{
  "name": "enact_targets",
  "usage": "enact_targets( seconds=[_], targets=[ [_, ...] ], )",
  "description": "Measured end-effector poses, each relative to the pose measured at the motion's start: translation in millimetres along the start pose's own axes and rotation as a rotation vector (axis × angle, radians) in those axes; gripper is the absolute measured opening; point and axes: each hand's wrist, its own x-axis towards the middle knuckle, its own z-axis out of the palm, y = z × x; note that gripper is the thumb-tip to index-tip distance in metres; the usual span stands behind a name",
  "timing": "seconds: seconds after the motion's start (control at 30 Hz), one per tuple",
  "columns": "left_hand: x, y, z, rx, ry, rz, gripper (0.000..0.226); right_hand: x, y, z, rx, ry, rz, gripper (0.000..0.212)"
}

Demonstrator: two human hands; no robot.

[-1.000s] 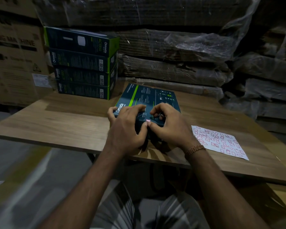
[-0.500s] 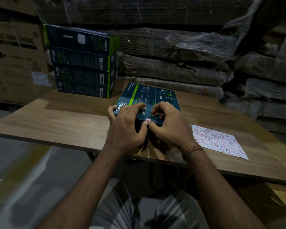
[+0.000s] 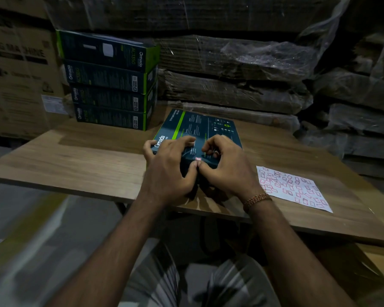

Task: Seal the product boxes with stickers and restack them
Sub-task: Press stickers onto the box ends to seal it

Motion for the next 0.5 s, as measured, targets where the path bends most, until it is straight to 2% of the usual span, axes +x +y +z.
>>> enact_targets(
  seconds=[0.5],
  targets=[
    [0.2, 0.2, -0.7, -0.033, 0.001, -0.005, 0.064, 1.1, 0.0, 4.7, -0.028, 0.011, 0.008, 0.031]
  ],
)
